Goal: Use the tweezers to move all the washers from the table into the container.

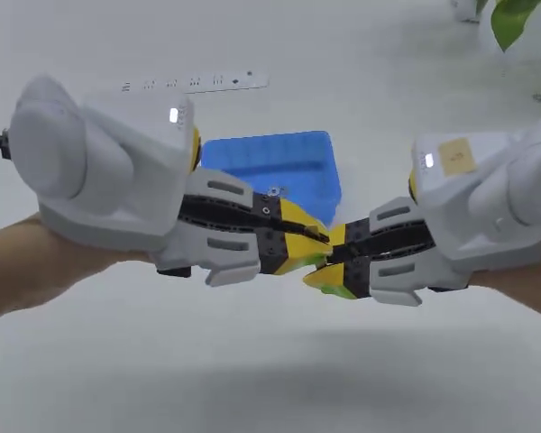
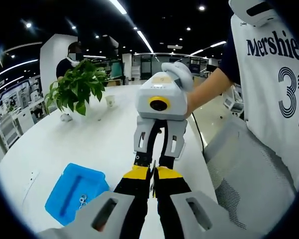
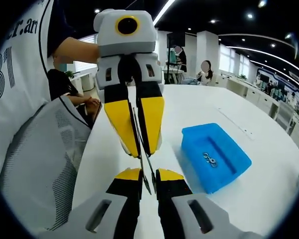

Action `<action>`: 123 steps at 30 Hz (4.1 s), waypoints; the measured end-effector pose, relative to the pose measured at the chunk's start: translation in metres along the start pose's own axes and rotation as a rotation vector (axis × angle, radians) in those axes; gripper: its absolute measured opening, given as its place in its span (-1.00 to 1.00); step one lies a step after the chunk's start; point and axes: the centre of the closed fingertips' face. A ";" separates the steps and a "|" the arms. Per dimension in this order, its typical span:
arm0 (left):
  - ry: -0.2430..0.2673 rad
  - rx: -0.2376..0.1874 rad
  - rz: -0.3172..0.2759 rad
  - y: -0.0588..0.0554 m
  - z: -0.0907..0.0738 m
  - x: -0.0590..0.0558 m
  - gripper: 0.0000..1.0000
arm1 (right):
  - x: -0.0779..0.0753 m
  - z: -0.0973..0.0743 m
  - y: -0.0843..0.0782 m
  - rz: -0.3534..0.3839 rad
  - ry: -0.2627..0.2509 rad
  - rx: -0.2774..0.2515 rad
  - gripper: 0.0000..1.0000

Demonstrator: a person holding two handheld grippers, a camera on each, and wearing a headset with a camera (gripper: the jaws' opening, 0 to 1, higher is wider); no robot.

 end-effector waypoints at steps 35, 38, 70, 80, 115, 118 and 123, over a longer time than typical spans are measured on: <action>0.016 0.039 -0.042 -0.037 0.016 0.020 -0.86 | -0.022 0.010 -0.038 0.007 -0.072 0.054 -0.76; 0.017 0.042 -0.043 -0.038 0.016 0.020 -0.86 | -0.022 0.010 -0.039 0.010 -0.075 0.052 -0.75; 0.021 0.063 -0.042 -0.047 0.017 0.023 -0.86 | -0.026 0.014 -0.048 0.033 -0.076 0.050 -0.74; 0.020 0.064 -0.053 -0.048 0.018 0.023 -0.86 | -0.024 0.015 -0.049 0.042 -0.076 0.053 -0.74; 0.068 -0.001 -0.034 -0.002 -0.013 0.037 -0.86 | -0.034 0.023 0.006 -0.046 -0.078 0.015 -0.79; 0.086 -0.018 -0.032 0.004 -0.018 0.041 -0.86 | -0.037 0.023 0.013 -0.055 -0.083 0.011 -0.78; 0.119 -0.035 -0.024 0.016 -0.027 0.050 -0.86 | -0.045 0.024 0.028 -0.075 -0.100 -0.012 -0.78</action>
Point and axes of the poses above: the centre of the closed fingertips' face, and the gripper's own axes: z roughly forward along the fingers, x roughly to its left, y roughly out of its top, and after that the axes turned 15 degrees about -x, right-handed
